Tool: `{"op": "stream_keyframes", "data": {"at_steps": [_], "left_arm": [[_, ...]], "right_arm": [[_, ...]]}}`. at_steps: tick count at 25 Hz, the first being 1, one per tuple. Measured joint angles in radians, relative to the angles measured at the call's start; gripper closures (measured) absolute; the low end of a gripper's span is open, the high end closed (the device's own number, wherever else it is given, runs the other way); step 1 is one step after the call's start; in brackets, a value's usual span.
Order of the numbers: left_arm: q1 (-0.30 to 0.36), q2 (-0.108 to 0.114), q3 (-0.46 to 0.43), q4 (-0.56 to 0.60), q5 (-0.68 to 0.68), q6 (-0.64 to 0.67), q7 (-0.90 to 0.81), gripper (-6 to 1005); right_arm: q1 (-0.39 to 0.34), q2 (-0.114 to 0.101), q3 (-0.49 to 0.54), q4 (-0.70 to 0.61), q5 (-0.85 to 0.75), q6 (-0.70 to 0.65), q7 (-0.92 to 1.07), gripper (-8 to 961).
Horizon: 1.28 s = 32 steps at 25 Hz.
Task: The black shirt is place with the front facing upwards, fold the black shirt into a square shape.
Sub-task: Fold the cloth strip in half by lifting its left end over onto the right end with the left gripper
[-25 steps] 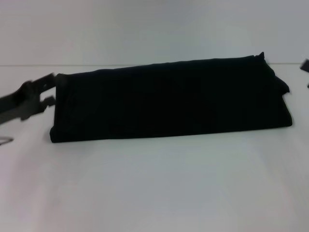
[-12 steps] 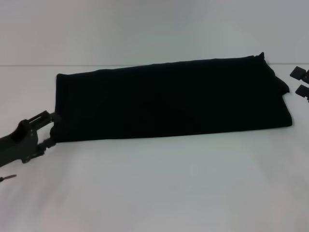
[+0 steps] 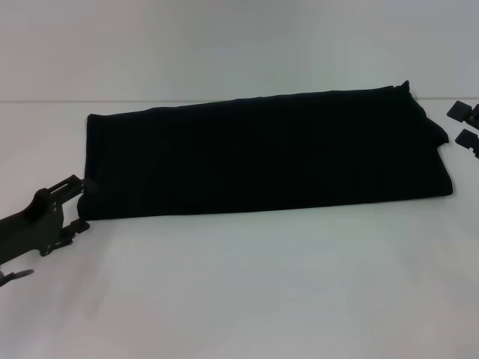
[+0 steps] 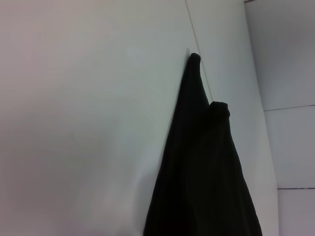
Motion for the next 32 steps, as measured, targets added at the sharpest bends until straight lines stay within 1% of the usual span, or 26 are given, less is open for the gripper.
{"op": "stream_keyframes", "data": {"at_steps": [5,10,14,16,19,24,27,30,32], "left_arm": [[-0.005,0.0,0.003,-0.001,-0.009,-0.011,-0.008,126],[-0.003,-0.003,0.006,-0.005,-0.111,0.044,0.056,129],[-0.032,0.004,0.028,-0.052,-0.097,-0.018,0.067,132],[-0.043,0.005,0.051,-0.075,-0.095,-0.096,0.076,133],[-0.043,0.005,0.056,-0.078,-0.095,-0.106,0.077,135],[-0.004,0.003,0.046,-0.002,-0.092,0.027,0.047,139],[0.016,0.006,0.042,0.03,-0.064,0.097,0.008,141],[0.021,0.008,0.037,0.053,0.018,0.086,-0.06,144],[0.02,0.008,0.035,0.051,0.024,0.067,-0.069,146]], "right_arm": [[0.0,0.001,0.002,0.001,0.001,0.002,0.0,26],[0.0,0.002,0.002,0.012,0.001,0.005,0.0,27],[0.001,0.003,0.002,0.014,0.001,0.01,-0.002,27],[0.002,0.003,0.002,0.015,0.001,0.012,-0.002,27],[0.001,0.002,0.004,0.023,0.001,0.013,-0.002,27],[-0.001,0.0,0.017,0.027,0.002,0.012,-0.002,27],[-0.004,0.0,0.02,0.027,0.002,0.01,-0.003,27],[-0.007,0.002,0.02,0.027,0.002,0.01,-0.011,27],[-0.008,0.002,0.021,0.028,0.001,0.011,-0.013,27]]}}
